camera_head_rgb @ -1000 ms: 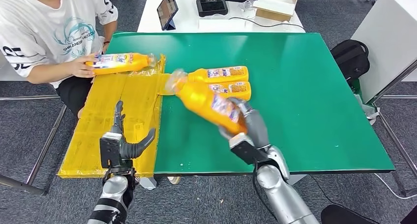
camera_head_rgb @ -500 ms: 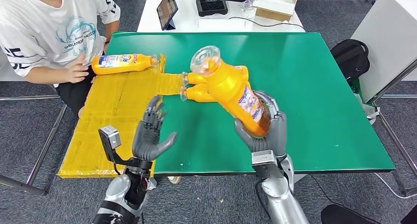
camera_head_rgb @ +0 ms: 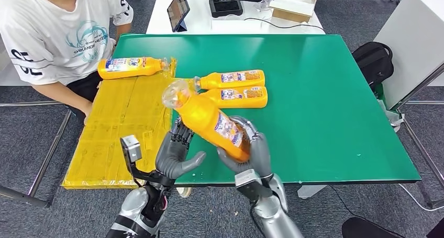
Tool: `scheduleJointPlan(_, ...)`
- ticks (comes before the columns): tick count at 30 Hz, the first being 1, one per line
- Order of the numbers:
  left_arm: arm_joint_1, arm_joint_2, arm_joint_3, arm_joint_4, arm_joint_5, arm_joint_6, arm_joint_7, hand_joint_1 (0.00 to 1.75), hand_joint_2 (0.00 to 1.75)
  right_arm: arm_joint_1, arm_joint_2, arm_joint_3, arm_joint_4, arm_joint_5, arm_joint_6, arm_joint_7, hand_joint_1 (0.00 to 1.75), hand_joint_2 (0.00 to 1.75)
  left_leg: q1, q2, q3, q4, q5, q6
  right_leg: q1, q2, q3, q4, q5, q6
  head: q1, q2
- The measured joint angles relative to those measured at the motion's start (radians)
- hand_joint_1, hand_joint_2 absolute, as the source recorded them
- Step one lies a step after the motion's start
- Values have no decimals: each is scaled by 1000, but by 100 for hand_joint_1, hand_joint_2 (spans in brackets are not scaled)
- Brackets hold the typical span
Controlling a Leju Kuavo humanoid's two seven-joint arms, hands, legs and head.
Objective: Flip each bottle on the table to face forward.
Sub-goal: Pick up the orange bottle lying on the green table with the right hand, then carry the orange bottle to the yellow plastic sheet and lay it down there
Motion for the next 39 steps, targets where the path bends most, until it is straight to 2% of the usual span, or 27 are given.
scheduleJointPlan(8,-5,-1,-21,31,-12,27,5,0,175,-20,37,115,119,41,11,8,175,175,1,0,0,0,0,0,1,0,-1,0,0,0,0,0)
scheduleJointPlan(22,11,0,8,60,46,13,20,0,175,-50,43,166,235,40,28,16,175,175,1,1,0,0,0,0,1,0,-1,0,0,0,0,0)
scheduleJointPlan(23,13,0,9,60,50,11,21,8,175,-52,43,166,240,40,29,17,175,175,1,1,0,0,0,0,1,0,-1,0,0,0,0,0)
scheduleJointPlan(26,18,0,14,60,61,9,22,135,175,-56,43,167,256,40,35,20,175,175,1,1,0,0,0,0,1,0,-1,0,0,0,0,0)
scheduleJointPlan(27,20,0,15,60,63,9,22,170,175,-57,43,167,261,40,36,21,175,175,1,1,0,0,0,0,1,0,-1,0,0,0,0,0)
scheduleJointPlan(28,21,0,16,60,64,8,22,175,175,-58,43,167,266,40,38,21,175,175,1,1,0,0,0,0,1,0,-2,0,0,0,0,0)
scheduleJointPlan(39,29,0,31,60,75,7,16,175,175,-68,49,168,289,43,47,25,175,175,1,1,0,0,0,0,1,0,-2,0,0,0,0,0)
